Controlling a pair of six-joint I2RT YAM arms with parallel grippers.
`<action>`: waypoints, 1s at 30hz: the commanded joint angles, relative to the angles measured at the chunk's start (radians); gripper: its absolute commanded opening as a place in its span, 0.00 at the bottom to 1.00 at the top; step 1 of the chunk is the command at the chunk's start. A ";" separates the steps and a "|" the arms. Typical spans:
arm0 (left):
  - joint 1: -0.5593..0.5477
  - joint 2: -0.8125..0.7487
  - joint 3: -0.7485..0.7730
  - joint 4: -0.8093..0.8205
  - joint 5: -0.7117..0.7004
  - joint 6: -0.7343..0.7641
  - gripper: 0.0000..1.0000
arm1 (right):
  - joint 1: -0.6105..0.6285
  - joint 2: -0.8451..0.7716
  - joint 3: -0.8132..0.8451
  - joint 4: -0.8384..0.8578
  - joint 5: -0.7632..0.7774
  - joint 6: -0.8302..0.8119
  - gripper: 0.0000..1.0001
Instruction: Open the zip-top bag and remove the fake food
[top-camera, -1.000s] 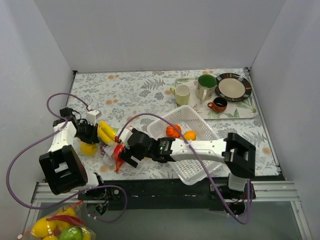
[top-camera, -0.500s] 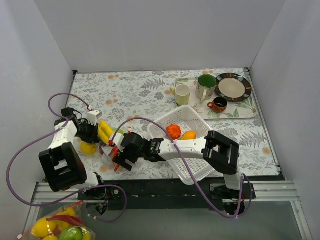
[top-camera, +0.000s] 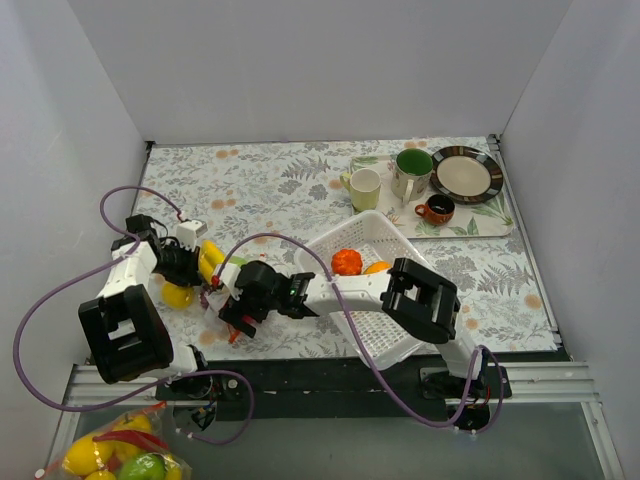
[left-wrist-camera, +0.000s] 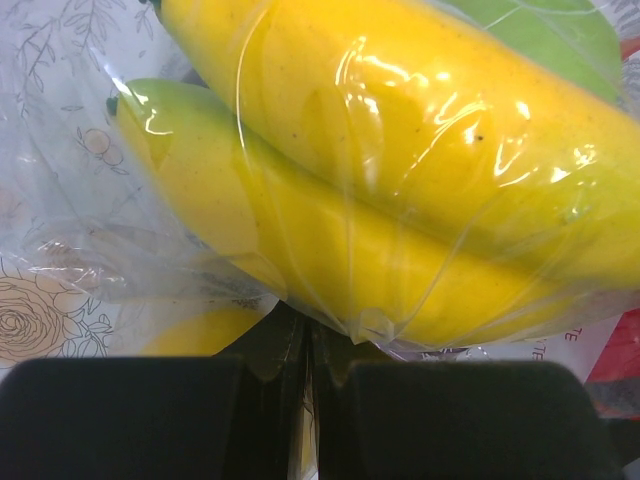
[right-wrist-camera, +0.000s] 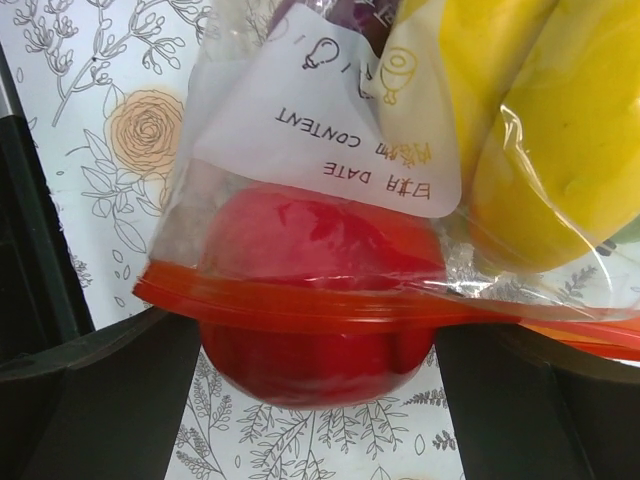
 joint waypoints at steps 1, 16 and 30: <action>-0.005 0.005 -0.025 0.005 -0.006 0.001 0.00 | -0.008 -0.005 0.003 0.054 -0.030 0.017 0.97; -0.005 0.021 -0.048 0.061 -0.053 -0.030 0.00 | -0.024 -0.492 -0.236 -0.057 0.168 -0.003 0.19; -0.030 0.005 0.020 -0.015 -0.001 -0.170 0.00 | -0.387 -0.930 -0.666 -0.279 0.588 0.289 0.28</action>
